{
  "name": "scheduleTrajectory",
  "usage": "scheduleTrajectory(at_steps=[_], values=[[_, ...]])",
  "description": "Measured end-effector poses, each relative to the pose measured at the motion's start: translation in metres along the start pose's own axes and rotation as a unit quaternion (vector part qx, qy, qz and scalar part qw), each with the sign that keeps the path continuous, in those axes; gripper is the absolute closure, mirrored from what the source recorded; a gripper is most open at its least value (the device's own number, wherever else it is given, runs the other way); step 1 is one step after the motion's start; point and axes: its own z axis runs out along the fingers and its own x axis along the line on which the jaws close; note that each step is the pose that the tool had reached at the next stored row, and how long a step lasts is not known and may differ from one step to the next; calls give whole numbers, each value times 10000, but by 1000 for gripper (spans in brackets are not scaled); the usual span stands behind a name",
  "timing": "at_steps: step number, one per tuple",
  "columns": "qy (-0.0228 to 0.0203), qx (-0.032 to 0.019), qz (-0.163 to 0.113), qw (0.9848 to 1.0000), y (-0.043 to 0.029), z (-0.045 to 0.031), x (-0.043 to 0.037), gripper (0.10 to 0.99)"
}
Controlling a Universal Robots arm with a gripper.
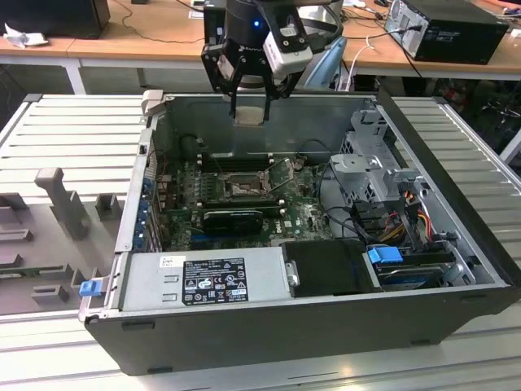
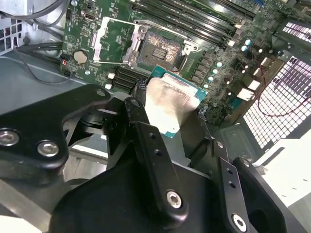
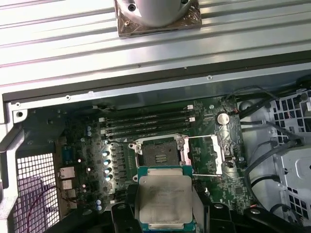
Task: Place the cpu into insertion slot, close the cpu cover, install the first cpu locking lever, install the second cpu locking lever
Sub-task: 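Place the cpu into insertion slot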
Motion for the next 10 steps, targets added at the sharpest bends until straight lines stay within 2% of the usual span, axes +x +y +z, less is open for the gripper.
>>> scheduleTrajectory(at_steps=[10], values=[[-18,-4,206,9998,0,0,0,561]])
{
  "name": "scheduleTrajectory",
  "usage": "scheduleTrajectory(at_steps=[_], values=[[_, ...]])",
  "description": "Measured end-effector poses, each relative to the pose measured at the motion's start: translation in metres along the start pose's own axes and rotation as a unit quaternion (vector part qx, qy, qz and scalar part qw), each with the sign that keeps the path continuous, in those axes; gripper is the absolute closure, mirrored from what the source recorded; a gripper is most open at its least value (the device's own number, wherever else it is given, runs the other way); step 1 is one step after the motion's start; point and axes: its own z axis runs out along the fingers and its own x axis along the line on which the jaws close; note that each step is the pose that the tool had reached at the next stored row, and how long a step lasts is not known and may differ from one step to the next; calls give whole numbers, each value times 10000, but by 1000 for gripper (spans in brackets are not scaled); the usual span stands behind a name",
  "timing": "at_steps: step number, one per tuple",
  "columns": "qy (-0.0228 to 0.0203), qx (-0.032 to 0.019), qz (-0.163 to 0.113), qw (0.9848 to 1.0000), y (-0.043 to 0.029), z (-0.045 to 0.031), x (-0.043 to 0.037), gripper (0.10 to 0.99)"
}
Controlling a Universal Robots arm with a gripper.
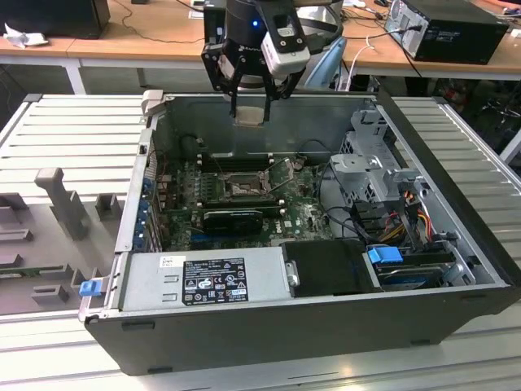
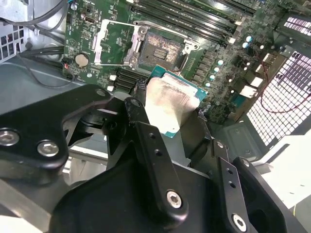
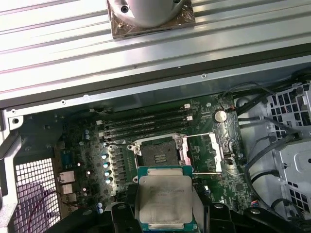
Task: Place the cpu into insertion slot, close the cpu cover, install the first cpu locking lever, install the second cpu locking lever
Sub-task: 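Place the cpu into insertion slot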
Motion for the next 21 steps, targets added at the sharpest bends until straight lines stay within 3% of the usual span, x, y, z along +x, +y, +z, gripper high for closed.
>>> scheduleTrajectory(at_steps=[21], values=[[-39,-8,436,9990,0,0,0,561]])
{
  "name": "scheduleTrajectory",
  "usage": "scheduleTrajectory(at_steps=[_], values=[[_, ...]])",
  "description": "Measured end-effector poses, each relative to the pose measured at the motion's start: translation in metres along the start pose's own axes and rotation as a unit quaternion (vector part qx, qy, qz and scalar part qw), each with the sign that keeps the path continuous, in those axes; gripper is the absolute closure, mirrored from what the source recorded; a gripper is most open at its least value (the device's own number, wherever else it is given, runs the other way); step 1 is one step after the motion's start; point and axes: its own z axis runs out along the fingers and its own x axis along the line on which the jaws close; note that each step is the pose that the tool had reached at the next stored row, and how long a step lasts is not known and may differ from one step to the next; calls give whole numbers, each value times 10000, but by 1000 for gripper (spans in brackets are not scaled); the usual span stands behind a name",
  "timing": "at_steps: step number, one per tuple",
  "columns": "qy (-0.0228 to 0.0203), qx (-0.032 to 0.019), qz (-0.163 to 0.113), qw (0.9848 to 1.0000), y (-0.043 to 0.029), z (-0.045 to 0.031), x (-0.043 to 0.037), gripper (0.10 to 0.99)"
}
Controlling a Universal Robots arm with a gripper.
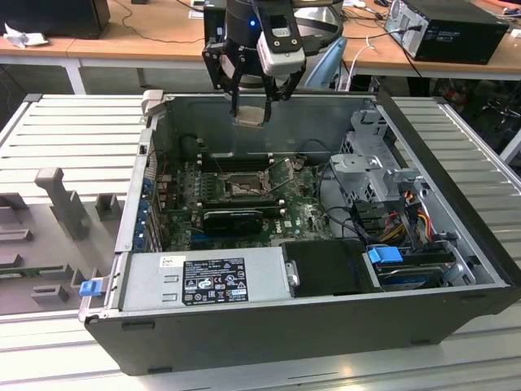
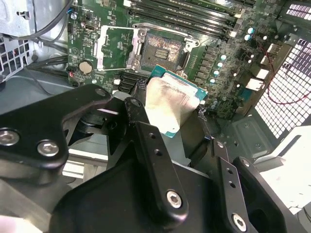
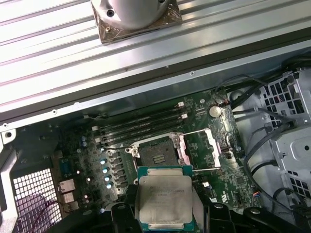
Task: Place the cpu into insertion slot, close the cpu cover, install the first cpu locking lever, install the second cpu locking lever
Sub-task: 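Place the cpu into insertion slot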
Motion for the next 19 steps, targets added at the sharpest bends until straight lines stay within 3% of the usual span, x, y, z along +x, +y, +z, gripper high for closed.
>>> scheduleTrajectory(at_steps=[19], values=[[-27,-6,300,9995,0,0,0,561]])
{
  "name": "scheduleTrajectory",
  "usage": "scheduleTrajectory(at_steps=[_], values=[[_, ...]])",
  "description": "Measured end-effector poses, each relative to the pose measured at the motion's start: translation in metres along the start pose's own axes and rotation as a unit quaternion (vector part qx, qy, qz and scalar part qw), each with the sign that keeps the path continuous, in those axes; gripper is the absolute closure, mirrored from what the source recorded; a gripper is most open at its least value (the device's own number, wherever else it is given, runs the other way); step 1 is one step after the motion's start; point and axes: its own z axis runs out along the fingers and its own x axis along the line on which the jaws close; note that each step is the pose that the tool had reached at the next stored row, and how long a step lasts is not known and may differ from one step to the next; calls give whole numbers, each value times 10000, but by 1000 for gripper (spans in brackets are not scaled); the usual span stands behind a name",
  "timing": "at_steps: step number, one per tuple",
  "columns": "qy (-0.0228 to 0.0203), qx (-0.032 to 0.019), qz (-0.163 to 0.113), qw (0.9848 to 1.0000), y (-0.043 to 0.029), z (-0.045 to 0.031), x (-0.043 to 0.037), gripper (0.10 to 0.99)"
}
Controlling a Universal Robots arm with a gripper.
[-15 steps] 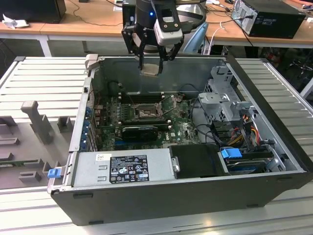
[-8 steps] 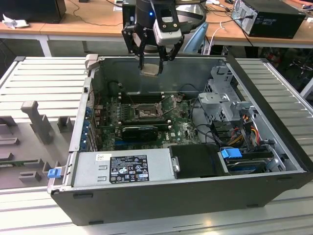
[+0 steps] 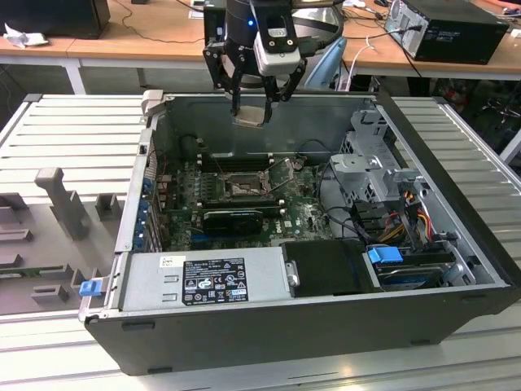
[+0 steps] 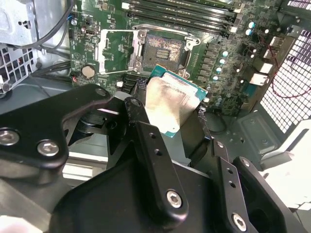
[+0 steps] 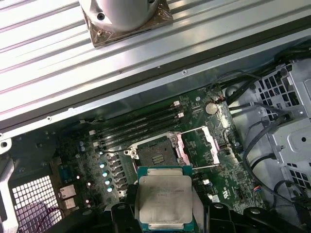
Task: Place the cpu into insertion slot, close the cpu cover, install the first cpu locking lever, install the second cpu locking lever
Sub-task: 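Place the cpu into insertion slot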
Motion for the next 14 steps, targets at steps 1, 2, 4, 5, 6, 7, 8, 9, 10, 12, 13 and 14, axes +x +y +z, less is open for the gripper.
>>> scheduleTrajectory(at_steps=[1,2,4,5,6,7,8,9,10,12,13,14], values=[[-2,0,18,10000,0,0,0,561],[-4,-1,44,10000,0,0,0,561],[-7,-1,74,10000,0,0,0,561],[-9,-2,94,10000,0,0,0,561],[-14,-3,153,9999,0,0,0,561],[-20,-4,221,9998,0,1,0,561],[-27,-6,298,9996,0,1,0,561],[-35,-7,383,9993,0,2,0,561],[-40,-8,445,9990,0,2,0,561],[-45,-10,503,9987,0,2,0,561],[-50,-11,557,9984,0,3,0,561],[-53,-11,595,9982,0,3,0,561]])
